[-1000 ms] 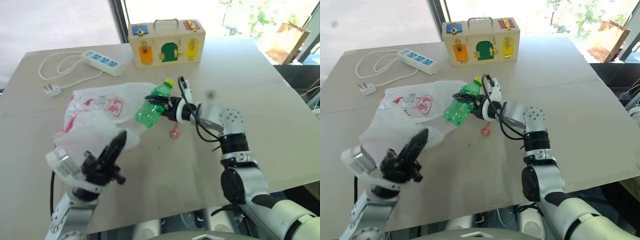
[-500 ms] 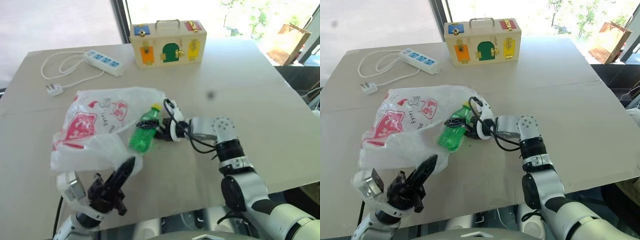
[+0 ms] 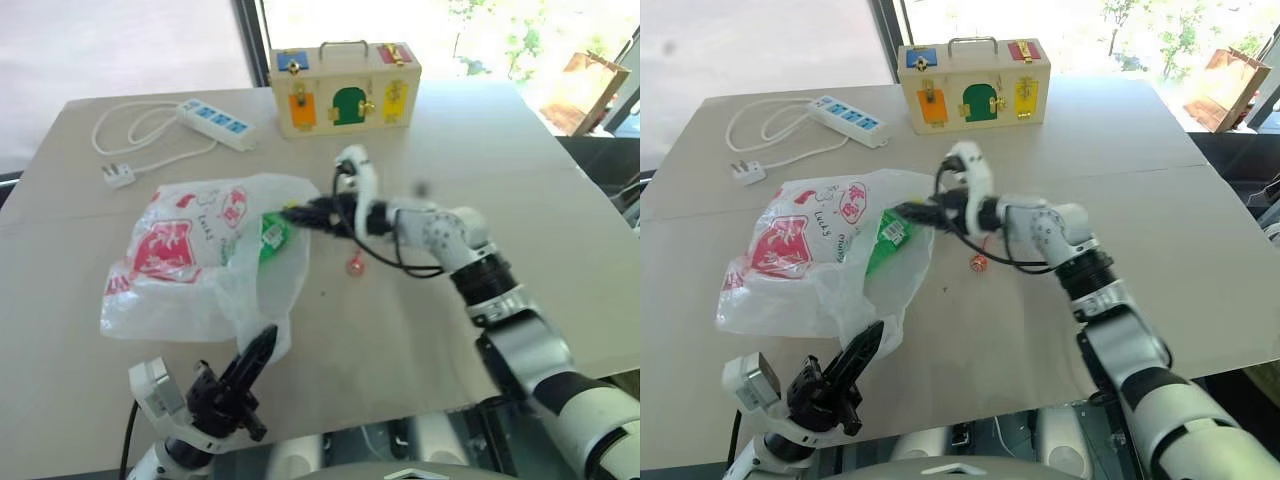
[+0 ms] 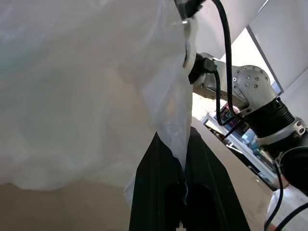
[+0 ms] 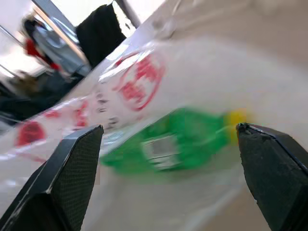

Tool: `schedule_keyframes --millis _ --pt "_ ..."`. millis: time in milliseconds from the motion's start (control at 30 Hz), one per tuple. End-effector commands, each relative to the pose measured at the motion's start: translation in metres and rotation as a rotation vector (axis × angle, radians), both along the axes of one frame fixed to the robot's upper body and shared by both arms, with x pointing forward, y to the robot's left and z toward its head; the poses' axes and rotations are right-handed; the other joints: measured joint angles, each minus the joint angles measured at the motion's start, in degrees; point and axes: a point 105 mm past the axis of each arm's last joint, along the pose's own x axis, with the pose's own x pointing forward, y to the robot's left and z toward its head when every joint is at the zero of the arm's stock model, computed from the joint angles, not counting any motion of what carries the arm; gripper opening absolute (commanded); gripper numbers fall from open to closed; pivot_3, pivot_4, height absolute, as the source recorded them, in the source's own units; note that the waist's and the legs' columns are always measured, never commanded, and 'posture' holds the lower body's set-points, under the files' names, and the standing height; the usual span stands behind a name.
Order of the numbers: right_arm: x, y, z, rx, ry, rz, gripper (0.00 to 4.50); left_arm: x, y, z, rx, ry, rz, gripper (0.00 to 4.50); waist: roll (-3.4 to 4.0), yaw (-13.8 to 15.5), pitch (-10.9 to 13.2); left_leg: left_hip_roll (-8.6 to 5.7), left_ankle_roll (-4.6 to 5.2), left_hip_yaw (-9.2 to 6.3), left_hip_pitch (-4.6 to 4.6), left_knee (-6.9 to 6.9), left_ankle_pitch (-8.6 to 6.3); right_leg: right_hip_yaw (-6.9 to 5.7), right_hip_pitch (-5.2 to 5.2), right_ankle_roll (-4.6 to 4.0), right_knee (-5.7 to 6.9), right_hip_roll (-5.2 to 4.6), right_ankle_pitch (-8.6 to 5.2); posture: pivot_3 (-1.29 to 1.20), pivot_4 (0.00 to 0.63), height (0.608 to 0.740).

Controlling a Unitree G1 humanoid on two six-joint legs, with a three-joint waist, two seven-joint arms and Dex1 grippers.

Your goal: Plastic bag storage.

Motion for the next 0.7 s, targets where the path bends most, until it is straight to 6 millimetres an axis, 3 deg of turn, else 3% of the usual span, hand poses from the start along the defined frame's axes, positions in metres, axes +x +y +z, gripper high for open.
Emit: schedule_keyframes --millis 33,133,233,333,500,667,700 --pt "-0.001 0.007 0.01 -0.088 -0.252 0.099 4.48 -0.001 0.0 0.004 0.005 -0.029 0.004 0.0 0.0 -0.66 0.0 -0.1 -0.01 0.01 0.02 -0.01 0.0 0.01 -0.03 0.0 0.03 0.03 0.0 0.0 0.15 0.74" --pt "0.009 0.013 -0.004 -0.164 -0.308 0.087 4.48 0.0 0.0 0.003 0.006 -0.03 0.006 0.0 0.02 -0.86 0.01 0.1 -0.03 0.07 0.12 -0.08 0.02 0.08 -0.06 0.15 0.1 0.25 0.1 0.0 0.15 0.74" --pt "0.01 0.035 -0.025 -0.202 -0.273 0.09 4.48 0.001 0.001 0.003 0.007 -0.035 0.01 0.0 0.03 -1.0 0.02 0.25 -0.09 0.15 0.11 -0.1 0.05 0.12 -0.12 0.06 0.12 0.42 0.09 0.0 0.15 0.74" --pt "0.018 0.049 -0.032 -0.243 -0.29 0.026 4.48 0.001 0.002 0.004 0.008 -0.039 0.015 0.0 0.05 -0.96 0.03 0.28 -0.18 0.16 0.09 -0.1 0.09 0.12 -0.13 0.02 0.12 0.39 0.11 0.0 0.15 0.74" --pt "0.035 0.046 -0.039 -0.291 -0.281 -0.128 4.48 0.0 0.001 0.005 0.015 -0.042 0.021 0.0 0.04 -0.25 0.03 0.21 -0.31 0.14 0.02 -0.08 0.16 0.04 -0.13 -0.19 0.11 0.06 -0.01 0.0 0.15 0.74" --pt "0.043 0.034 -0.044 -0.316 -0.275 -0.186 2.94 0.0 0.003 0.007 0.019 -0.047 0.044 0.0 0.04 -0.39 0.02 0.19 -0.37 0.13 -0.01 -0.09 0.19 0.02 -0.13 -0.2 0.08 0.03 -0.01 0.0 0.15 0.74" --pt "0.044 0.033 -0.045 -0.318 -0.277 -0.186 2.28 0.0 0.003 0.006 0.019 -0.046 0.045 0.0 0.04 -0.42 0.02 0.2 -0.38 0.14 -0.01 -0.09 0.19 0.01 -0.14 -0.2 0.09 0.05 -0.01 0.0 0.15 0.74"
